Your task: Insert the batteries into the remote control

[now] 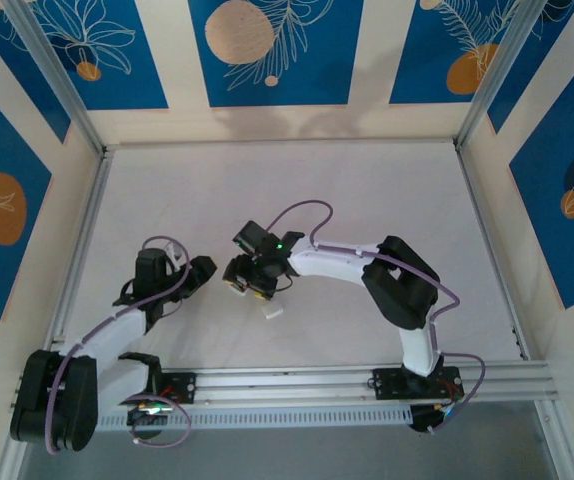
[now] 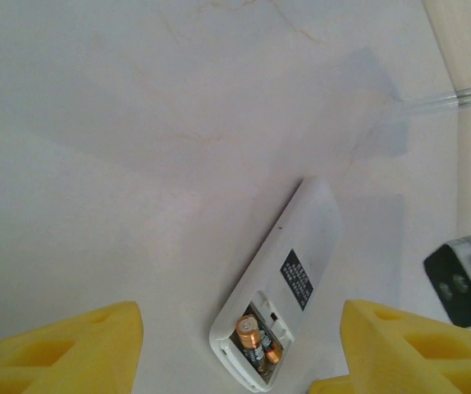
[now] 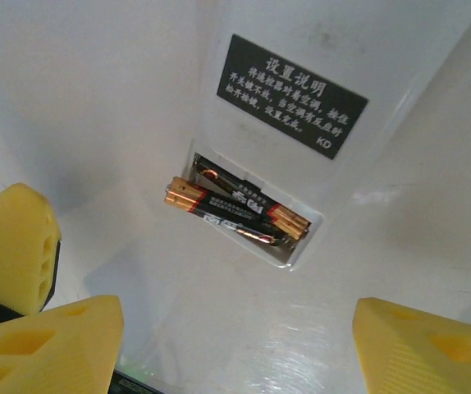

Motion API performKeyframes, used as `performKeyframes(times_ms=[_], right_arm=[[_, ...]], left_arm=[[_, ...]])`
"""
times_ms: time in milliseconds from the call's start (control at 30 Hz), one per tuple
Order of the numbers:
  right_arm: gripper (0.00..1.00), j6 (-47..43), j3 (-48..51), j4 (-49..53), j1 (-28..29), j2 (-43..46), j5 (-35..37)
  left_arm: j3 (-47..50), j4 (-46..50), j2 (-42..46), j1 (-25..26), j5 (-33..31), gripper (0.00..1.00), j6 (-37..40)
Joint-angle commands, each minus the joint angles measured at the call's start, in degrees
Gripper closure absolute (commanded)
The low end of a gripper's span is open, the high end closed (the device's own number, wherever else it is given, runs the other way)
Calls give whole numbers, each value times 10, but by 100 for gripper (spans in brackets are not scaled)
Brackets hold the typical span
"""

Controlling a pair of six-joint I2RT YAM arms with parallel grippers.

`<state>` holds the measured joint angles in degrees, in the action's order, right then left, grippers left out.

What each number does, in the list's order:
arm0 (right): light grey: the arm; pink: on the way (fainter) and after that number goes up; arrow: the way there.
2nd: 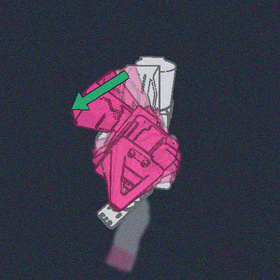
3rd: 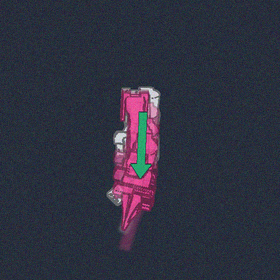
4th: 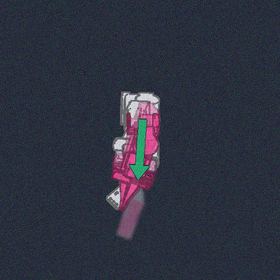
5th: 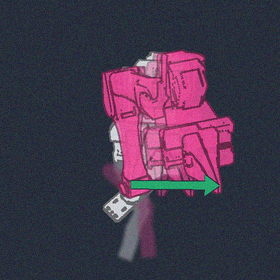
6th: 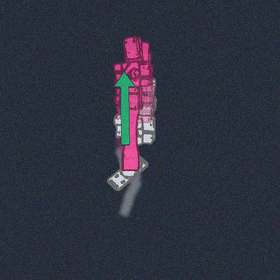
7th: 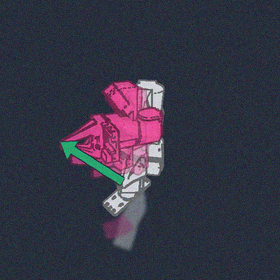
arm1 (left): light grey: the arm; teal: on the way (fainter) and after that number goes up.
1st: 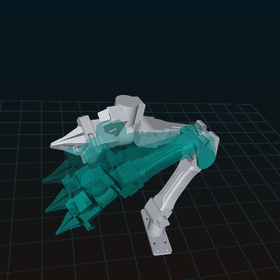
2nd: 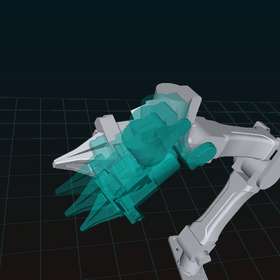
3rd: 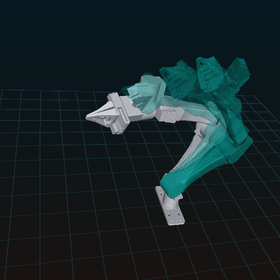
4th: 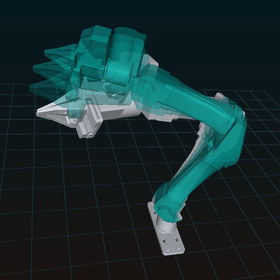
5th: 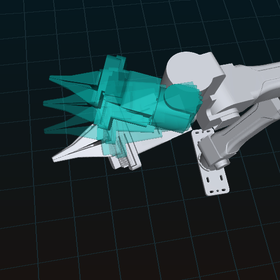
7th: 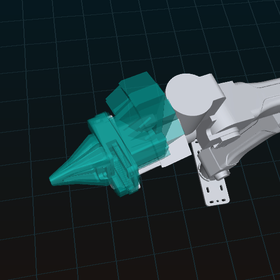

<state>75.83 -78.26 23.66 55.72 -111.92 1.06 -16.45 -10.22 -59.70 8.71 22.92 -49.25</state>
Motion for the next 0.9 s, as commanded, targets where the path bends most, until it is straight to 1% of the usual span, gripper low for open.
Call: performKeyframes(times_ms=[0, 267, 700, 867], right_arm=[[26, 40, -27, 21, 6, -22, 3], [26, 61, -57, 48, 5, -51, 15], [27, 57, -67, 38, -8, -68, 12], [31, 56, -67, 30, -12, -73, 7]], left_arm=[[9, 0, 15, -9, 0, 35, 17], [16, 6, 31, -10, -7, 35, 19], [19, 8, 33, -11, -13, 34, 22], [19, 6, 32, -11, -11, 34, 21]])
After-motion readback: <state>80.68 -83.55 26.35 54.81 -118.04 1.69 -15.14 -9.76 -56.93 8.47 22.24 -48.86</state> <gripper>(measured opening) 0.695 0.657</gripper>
